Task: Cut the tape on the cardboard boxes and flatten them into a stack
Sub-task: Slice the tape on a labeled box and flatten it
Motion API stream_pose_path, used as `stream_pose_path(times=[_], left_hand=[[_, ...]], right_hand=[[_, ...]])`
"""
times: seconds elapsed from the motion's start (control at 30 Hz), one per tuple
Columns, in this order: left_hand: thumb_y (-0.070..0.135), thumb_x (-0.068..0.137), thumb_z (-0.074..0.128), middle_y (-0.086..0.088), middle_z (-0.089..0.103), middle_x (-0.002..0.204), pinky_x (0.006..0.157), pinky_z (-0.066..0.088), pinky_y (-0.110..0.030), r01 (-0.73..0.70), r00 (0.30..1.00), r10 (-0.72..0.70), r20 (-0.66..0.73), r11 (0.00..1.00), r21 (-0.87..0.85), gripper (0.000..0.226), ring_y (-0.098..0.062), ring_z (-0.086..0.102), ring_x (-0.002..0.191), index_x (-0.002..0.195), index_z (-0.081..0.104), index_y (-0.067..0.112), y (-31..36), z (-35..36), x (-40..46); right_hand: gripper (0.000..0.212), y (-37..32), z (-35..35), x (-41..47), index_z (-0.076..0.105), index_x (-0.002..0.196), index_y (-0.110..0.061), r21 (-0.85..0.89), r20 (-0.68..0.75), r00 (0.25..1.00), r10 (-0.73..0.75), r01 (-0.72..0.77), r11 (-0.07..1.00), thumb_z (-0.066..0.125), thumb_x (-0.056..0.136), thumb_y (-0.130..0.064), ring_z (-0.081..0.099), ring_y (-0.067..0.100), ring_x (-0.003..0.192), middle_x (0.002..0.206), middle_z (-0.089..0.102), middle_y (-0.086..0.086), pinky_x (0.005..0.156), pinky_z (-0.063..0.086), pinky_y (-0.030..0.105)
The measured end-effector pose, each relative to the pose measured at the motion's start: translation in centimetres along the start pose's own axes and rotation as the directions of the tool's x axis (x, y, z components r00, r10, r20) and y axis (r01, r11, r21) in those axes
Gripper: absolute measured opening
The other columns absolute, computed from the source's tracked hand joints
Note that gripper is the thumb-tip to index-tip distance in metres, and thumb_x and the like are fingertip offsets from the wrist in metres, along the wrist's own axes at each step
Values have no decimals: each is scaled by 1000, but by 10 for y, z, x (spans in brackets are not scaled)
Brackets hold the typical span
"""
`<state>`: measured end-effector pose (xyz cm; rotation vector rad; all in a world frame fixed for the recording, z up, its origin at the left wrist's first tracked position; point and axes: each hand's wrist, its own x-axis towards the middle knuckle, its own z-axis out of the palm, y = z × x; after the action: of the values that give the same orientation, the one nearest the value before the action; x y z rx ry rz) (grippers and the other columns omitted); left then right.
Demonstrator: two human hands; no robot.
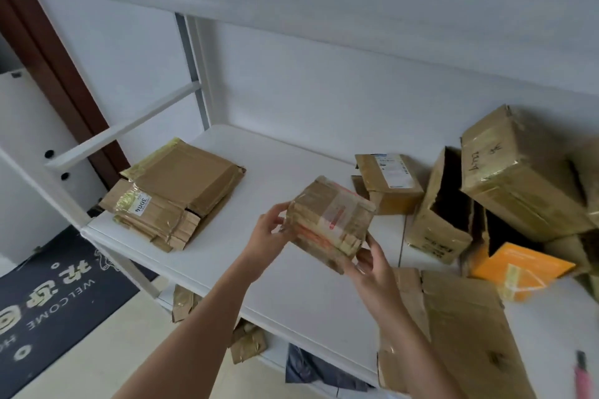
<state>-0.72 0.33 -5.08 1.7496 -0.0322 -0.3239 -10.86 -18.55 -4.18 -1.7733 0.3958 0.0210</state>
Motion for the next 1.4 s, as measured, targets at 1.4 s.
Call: stream_pose_path(times=[1.4], left_hand=[[21,96,61,-8,60,109,82,58,-32,129,974,-169,151,961,246,30,-15,62,93,121,53,6,32,292,-83]], right_hand=[[41,125,-246,-97,52,95,-14,-92,-154,969,191,-207,974,69,85,-50,71,19,73,85,70,1,68,60,40]])
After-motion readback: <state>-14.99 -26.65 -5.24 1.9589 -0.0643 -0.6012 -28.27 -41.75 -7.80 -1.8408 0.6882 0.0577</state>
